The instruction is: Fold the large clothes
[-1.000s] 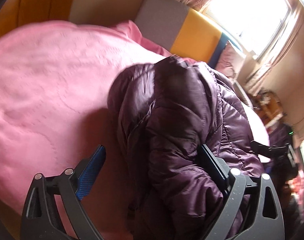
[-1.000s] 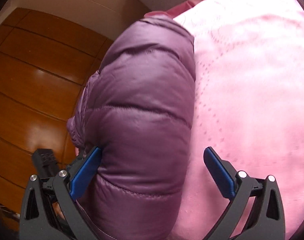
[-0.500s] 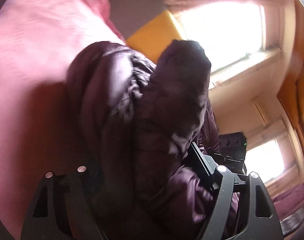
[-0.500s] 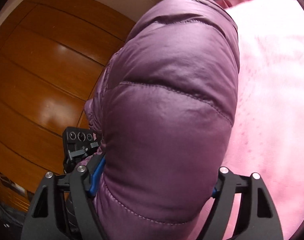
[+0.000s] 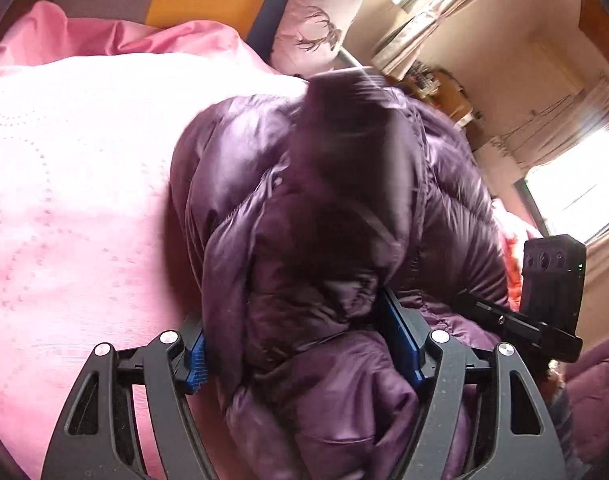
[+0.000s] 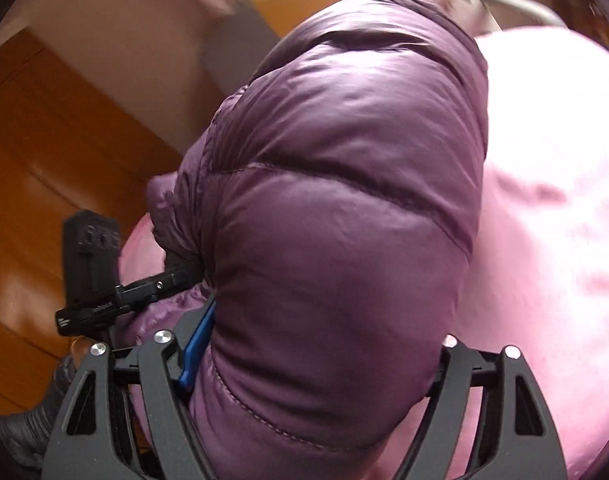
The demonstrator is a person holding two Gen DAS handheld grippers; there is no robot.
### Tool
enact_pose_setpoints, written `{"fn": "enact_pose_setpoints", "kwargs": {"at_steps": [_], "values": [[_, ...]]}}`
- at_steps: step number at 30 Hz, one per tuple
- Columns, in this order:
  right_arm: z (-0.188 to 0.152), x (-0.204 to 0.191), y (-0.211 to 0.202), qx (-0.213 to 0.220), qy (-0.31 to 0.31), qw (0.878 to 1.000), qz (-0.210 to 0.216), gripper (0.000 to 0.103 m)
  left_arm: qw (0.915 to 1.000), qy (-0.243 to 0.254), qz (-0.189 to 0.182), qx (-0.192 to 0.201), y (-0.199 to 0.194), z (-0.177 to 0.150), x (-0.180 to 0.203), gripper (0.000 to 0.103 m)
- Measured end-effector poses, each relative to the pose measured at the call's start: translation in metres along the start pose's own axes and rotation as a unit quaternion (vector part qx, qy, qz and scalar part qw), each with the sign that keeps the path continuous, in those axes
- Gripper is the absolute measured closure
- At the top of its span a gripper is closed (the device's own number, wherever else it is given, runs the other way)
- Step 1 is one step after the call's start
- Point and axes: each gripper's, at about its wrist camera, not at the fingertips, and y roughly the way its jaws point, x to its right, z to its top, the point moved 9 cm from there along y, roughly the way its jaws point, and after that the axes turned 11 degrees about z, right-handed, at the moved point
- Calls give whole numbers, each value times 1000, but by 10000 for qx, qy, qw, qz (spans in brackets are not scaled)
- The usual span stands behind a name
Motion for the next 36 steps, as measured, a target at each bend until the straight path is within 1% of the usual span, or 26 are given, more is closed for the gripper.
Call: {"fn": "enact_pose_setpoints", "kwargs": {"at_steps": [1,2,4,5,6,8,9,11,12,13,15,16,18,19,21,22,23,24,26,27,28,29,30,33,34,36], "values": [[-7,10,-3,19,166,9999,-19,14,10000,-5,34,41,-1,-3,3,32],[-10,13,-7,45,227,9997,-45,7,9997,32,144,190,-8,-8,4,32],[-9,11,-22,185,209,9993,-241,6,9984,128,342,438,-20,-8,6,32],[-5,8,-30,314,140,9985,-433,6,9976,137,416,534,-28,-10,3,32],[4,3,-42,576,38,9956,-742,6,9966,142,516,633,-33,-10,2,32],[21,-11,-59,964,-227,9879,-1194,6,9927,214,796,876,-41,-7,-4,32],[29,-23,-61,1077,-367,9849,-1302,6,9912,211,885,959,-42,0,-11,32],[44,-48,-53,1176,-625,9790,-1544,6,9908,61,873,1033,-51,-3,-16,32],[50,-58,-46,1119,-822,9750,-1735,6,9912,-27,861,1008,-50,-5,-20,32],[57,-66,-31,998,-1014,9718,-1882,6,9914,-74,867,978,-46,-5,-24,31],[64,-80,8,616,-1231,9690,-2053,6,9929,-294,781,849,-36,-13,-35,31],[70,-85,29,445,-1297,9668,-2156,5,9931,-352,756,821,-38,-20,-39,29],[70,-84,69,-26,-1557,9538,-2568,4,9929,-472,774,770,-34,-26,-49,28],[59,-80,89,-271,-1683,9442,-2819,3,9928,-483,815,736,-31,-28,-54,27],[47,-66,114,-552,-1836,9279,-3198,2,9924,-519,876,696,-25,-27,-58,26],[47,-48,118,-621,-1838,9231,-3320,2,9923,-568,888,645,-24,-26,-60,25],[37,-32,115,-635,-1852,9211,-3364,2,9918,-589,943,624,-26,-24,-60,23],[36,-34,113,-615,-1834,9226,-3337,2,9912,-561,1005,652,-31,-22,-60,23],[56,-29,120,-500,-1742,9306,-3182,2,9898,-438,1098,795,-47,-21,-55,20],[54,-34,108,-359,-1697,9360,-3063,2,9889,-404,1143,862,-52,-18,-52,18],[63,-41,98,-206,-1644,9406,-2963,2,9879,-379,1182,933,-57,-17,-51,16],[63,-47,86,-35,-1591,9445,-2874,2,9867,-354,1219,1018,-64,-16,-49,13],[73,-57,77,94,-1542,9465,-2834,2,9854,-324,1263,1092,-69,-16,-48,12],[66,-74,43,477,-1337,9513,-2736,2,9816,-210,1451,1221,-82,-18,-46,8],[61,-75,32,582,-1251,9520,-2733,2,9802,-161,1518,1262,-86,-19,-44,4],[48,-81,13,748,-1130,9512,-2771,2,9770,-53,1643,1362,-94,-21,-42,4]]}}
